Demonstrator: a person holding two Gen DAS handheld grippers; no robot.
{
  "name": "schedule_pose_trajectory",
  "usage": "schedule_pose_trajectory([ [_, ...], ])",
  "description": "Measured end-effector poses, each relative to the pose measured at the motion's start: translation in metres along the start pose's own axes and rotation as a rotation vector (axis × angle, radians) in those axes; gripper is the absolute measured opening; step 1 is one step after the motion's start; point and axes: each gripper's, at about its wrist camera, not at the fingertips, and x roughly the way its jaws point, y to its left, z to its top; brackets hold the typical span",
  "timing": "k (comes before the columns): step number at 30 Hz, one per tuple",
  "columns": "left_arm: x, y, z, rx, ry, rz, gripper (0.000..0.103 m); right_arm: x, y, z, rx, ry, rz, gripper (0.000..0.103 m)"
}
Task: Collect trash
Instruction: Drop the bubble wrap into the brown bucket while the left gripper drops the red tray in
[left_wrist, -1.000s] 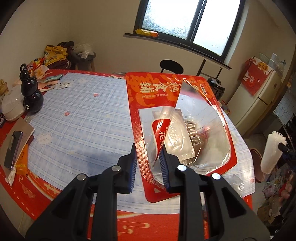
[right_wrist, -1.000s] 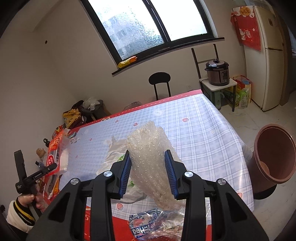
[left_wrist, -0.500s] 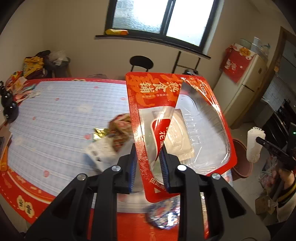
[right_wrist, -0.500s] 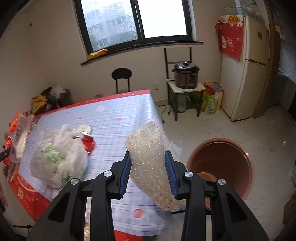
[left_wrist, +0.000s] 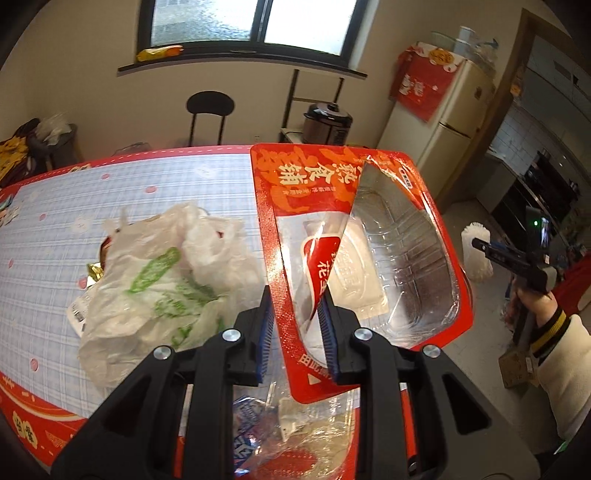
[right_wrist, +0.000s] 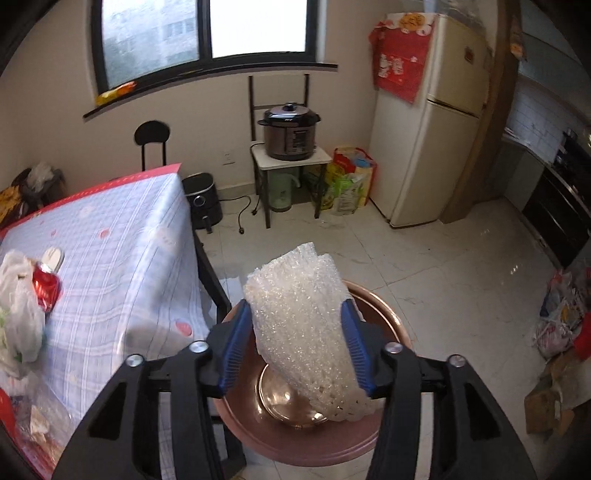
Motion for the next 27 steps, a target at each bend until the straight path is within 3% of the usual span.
schedule_pose_trajectory([
  [3,0.006,-0.013,0.004,0.032,0.004,-0.019,0.027,-0.018,-0.009,0.006,0.034,-0.07,-0.012,0.086],
  [5,0.012,-0.02,0.006,0.046,0.008,-0.038,0.027,-0.034,-0.013,0.009,0.037,-0.118,-0.011,0.095],
  [17,0.059,-0.092,0.022,0.158,0.059,-0.153,0.027,-0.15,-0.043,0.007,0.111,-0.31,-0.066,0.098],
  [24,0.121,-0.183,0.046,0.272,0.106,-0.237,0.029,-0.195,-0.076,-0.02,0.16,-0.331,-0.124,0.098],
  [25,0.128,-0.196,0.051,0.286,0.102,-0.254,0.034,-0.2,-0.081,-0.023,0.173,-0.328,-0.135,0.098],
  [26,0.134,-0.21,0.058,0.296,0.092,-0.286,0.055,-0.203,-0.085,-0.026,0.184,-0.326,-0.145,0.098],
  [27,0.136,-0.219,0.063,0.298,0.078,-0.311,0.085,-0.207,-0.09,-0.029,0.198,-0.324,-0.157,0.098],
])
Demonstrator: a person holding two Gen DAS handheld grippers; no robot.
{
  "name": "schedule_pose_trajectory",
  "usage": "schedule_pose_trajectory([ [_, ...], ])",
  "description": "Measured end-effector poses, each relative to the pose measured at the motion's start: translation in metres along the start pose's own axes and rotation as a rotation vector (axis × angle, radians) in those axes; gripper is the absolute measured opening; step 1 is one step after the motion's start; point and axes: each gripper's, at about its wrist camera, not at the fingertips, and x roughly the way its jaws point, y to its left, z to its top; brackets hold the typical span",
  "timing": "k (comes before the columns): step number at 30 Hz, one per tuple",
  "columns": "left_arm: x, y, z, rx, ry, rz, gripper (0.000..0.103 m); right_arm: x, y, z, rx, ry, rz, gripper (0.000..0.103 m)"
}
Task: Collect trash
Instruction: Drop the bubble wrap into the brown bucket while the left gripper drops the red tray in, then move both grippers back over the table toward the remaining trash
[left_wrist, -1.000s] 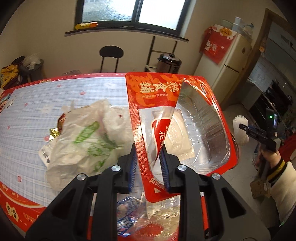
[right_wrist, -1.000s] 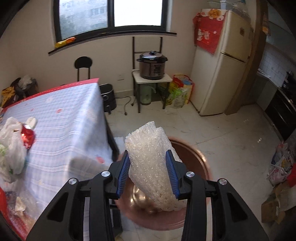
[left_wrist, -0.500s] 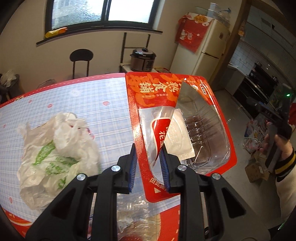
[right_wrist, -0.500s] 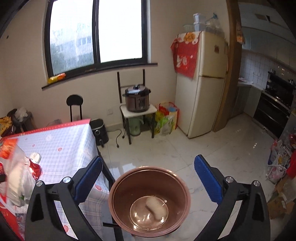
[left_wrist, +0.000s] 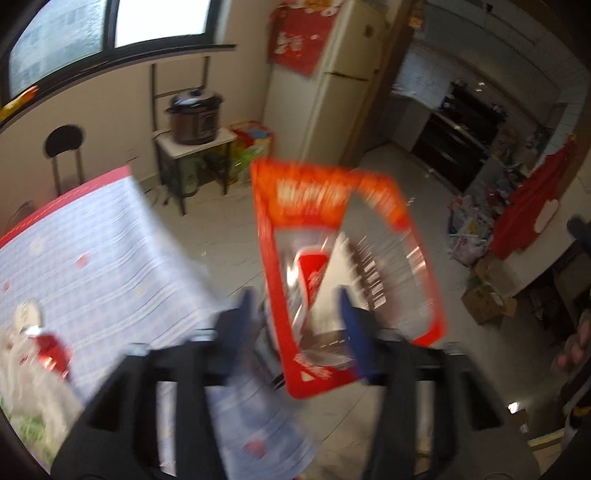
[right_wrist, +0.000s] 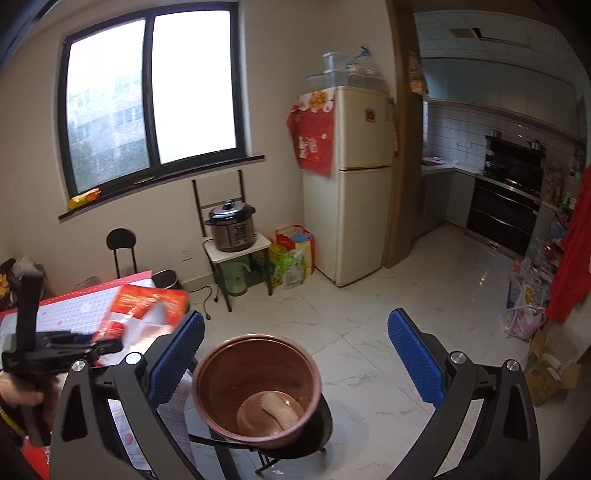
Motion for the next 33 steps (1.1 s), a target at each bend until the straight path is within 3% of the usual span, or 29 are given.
schedule_pose_trajectory([
  [1,0.001,-0.007,0.007,0.003,-0.024,-0.009,0.095,-0.003,-0.006,-0.001,0.012,0.0,-0.015,0.098],
  [2,0.0,-0.012,0.013,0.006,-0.047,-0.015,0.096,-0.007,-0.011,-0.002,0.023,-0.003,-0.027,0.098],
  [6,-0.015,-0.02,0.026,0.01,-0.085,-0.06,0.097,-0.021,-0.025,-0.007,0.071,-0.022,-0.046,0.098],
  [11,-0.056,0.004,0.012,-0.027,-0.14,-0.04,0.097,-0.03,-0.023,-0.013,0.096,-0.031,-0.04,0.098],
  [20,-0.186,0.1,-0.044,-0.129,-0.289,0.16,0.097,-0.025,0.033,-0.011,0.069,-0.012,0.064,0.098],
  [28,-0.303,0.198,-0.126,-0.294,-0.358,0.381,0.097,-0.026,0.134,-0.021,0.002,0.033,0.226,0.098],
  [33,-0.354,0.242,-0.177,-0.359,-0.413,0.45,0.097,-0.037,0.202,-0.034,-0.055,0.072,0.322,0.098],
])
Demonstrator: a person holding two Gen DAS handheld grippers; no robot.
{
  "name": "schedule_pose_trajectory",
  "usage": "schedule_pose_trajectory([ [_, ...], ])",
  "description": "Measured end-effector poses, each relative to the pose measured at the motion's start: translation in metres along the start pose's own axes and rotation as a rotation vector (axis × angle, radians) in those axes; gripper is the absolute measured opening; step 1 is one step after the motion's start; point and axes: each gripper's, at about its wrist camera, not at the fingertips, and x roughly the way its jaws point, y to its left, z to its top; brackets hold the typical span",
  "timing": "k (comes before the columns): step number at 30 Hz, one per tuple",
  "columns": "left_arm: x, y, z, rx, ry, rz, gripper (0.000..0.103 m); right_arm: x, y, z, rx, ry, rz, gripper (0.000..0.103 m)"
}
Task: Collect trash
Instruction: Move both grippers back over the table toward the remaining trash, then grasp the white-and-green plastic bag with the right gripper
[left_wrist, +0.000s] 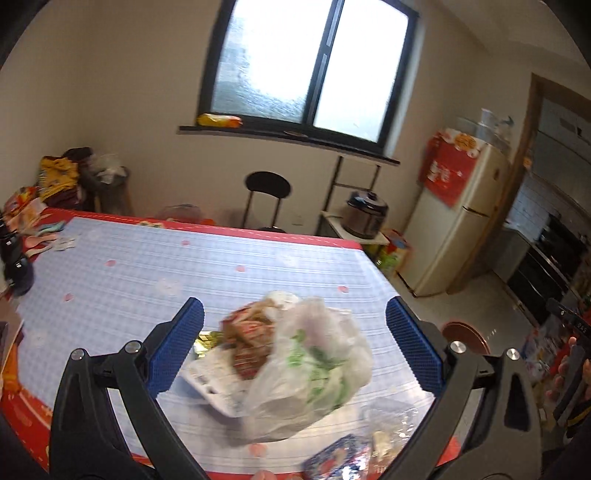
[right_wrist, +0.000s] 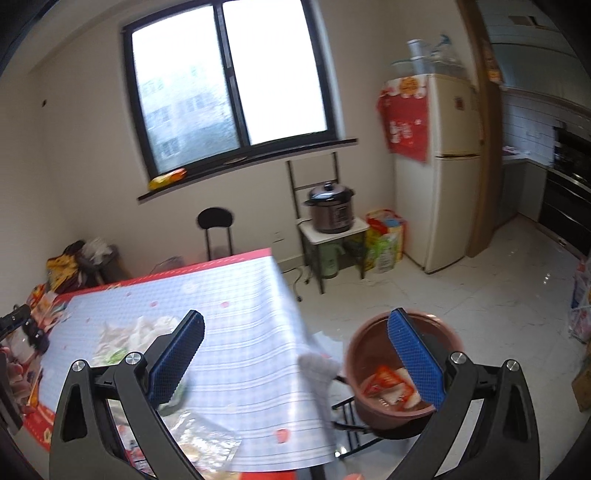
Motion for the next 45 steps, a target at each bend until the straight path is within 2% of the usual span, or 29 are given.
schedule_pose_trajectory([
  [4,-0.021,0.049,-0.013,-0.031,-0.025,0.016,0.097,0.009,0.056,-0.01,-0.046,0.035,0.073,0.098],
  [8,-0.027,0.087,-0.027,-0.055,-0.017,0.035,0.097,0.024,0.101,-0.028,-0.082,0.11,0.098,0.098],
  [13,-0.015,0.113,-0.049,-0.09,0.022,0.022,0.097,0.046,0.137,-0.06,-0.08,0.229,0.118,0.098],
  [16,-0.006,0.131,-0.063,-0.126,0.06,0.004,0.097,0.055,0.156,-0.08,-0.101,0.281,0.087,0.098],
  [23,0.016,0.156,-0.08,-0.142,0.141,-0.024,0.097,0.08,0.187,-0.121,-0.08,0.41,0.096,0.098],
  [26,0.026,0.162,-0.081,-0.106,0.177,-0.006,0.097,0.084,0.199,-0.132,-0.059,0.418,0.098,0.098],
  [30,0.037,0.172,-0.079,-0.09,0.207,-0.028,0.097,0.093,0.219,-0.135,-0.063,0.428,0.103,0.098],
  [34,0.042,0.182,-0.076,-0.079,0.215,-0.029,0.097,0.104,0.236,-0.128,-0.118,0.383,0.094,0.098],
  [36,0.043,0.187,-0.075,-0.086,0.217,-0.025,0.097,0.121,0.236,-0.126,-0.11,0.384,0.085,0.098],
  [40,0.045,0.196,-0.076,-0.104,0.229,-0.015,0.097,0.168,0.228,-0.136,-0.022,0.457,0.1,0.098],
  [45,0.048,0.203,-0.082,-0.124,0.252,0.012,0.097,0.214,0.242,-0.155,-0.067,0.551,0.095,0.098],
])
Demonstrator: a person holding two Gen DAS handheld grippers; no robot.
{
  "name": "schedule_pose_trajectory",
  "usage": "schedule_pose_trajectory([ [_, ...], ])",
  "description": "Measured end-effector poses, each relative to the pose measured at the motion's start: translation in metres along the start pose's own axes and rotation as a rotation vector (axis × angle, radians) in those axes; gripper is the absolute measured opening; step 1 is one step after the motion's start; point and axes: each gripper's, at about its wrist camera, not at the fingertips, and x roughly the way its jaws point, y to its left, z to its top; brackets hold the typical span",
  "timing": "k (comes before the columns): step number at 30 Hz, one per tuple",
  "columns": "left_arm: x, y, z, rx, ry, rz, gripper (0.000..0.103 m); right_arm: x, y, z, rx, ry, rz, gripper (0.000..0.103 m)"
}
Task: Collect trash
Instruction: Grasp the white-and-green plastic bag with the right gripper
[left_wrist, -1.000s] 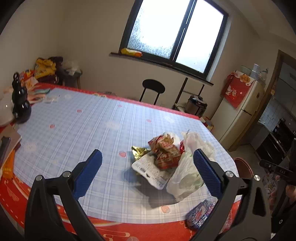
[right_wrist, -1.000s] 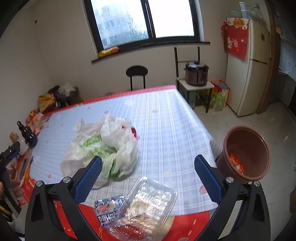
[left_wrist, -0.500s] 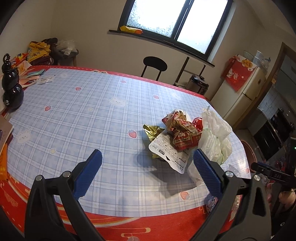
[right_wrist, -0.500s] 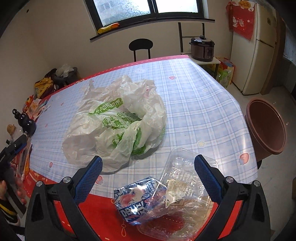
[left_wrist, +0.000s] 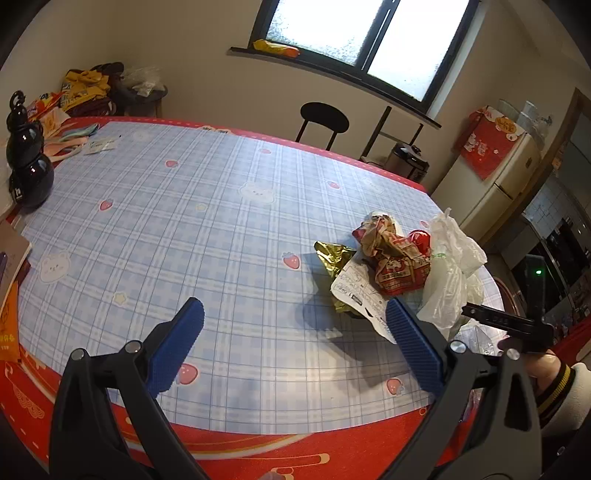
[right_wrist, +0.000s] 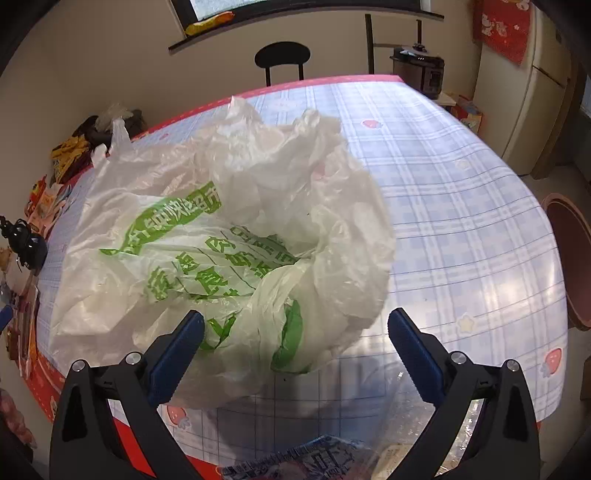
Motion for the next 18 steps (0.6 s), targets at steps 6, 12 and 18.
schedule_pose_trajectory([
  [6,0.005,0.003,-0.006,-0.035,0.018,0.009,0.097,0.028,0.001,0.005,0.021,0.068,0.041,0.097],
  [12,0.007,-0.001,-0.008,-0.065,0.03,0.002,0.097,0.025,0.0,0.005,-0.003,0.123,0.077,0.054],
  [18,0.01,-0.017,-0.006,-0.048,0.039,-0.012,0.097,-0.004,-0.001,0.008,0.004,0.083,0.144,0.034],
])
